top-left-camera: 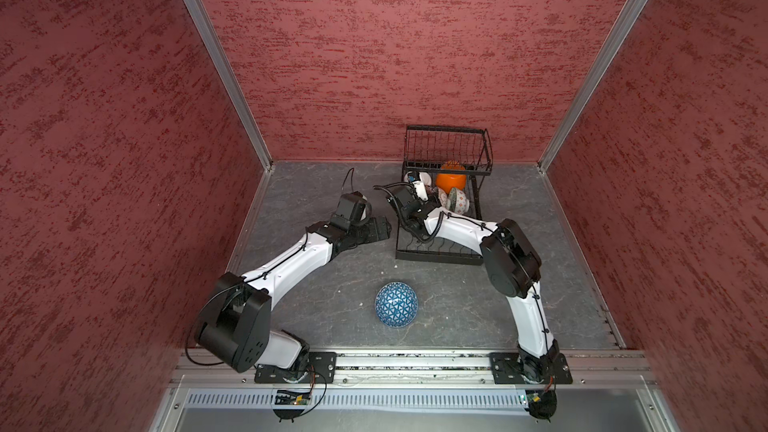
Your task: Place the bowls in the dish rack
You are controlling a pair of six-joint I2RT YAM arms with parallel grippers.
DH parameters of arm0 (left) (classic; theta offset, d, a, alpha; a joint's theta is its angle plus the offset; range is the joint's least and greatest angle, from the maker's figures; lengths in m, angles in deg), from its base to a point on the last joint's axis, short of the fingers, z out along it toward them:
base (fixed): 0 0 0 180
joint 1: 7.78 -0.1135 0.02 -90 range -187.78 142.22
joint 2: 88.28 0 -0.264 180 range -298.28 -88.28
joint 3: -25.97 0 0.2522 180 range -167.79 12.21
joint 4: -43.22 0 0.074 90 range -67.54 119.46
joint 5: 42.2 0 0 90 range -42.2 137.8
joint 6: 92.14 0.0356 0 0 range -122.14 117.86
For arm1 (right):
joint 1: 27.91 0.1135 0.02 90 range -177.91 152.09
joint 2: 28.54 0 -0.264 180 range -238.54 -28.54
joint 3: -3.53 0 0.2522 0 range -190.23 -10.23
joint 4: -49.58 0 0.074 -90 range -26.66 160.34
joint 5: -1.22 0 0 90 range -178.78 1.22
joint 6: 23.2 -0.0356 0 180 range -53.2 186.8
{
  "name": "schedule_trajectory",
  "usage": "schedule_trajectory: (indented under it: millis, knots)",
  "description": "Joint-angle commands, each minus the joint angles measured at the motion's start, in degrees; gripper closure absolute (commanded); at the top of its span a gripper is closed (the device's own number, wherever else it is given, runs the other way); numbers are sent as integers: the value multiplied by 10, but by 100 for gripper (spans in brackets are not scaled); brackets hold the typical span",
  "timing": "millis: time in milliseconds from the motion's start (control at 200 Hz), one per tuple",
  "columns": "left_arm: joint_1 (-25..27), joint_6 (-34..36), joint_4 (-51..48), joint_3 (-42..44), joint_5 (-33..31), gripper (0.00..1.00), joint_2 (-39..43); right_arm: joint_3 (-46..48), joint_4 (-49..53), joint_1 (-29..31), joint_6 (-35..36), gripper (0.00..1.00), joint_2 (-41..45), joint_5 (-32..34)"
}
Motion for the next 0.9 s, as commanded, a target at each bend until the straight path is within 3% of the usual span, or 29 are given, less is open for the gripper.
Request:
schedule_trajectory:
  millis: [0,336,897]
  knots:
    - [13,11,23,-19,19,0,-26,4,11,-7,-40,100,43,-7]
    - [50,11,59,-55,72,3,-109,6,39,-17,-69,100,63,-68]
    - [111,14,59,-104,83,5,-171,21,42,-17,-73,100,83,-74]
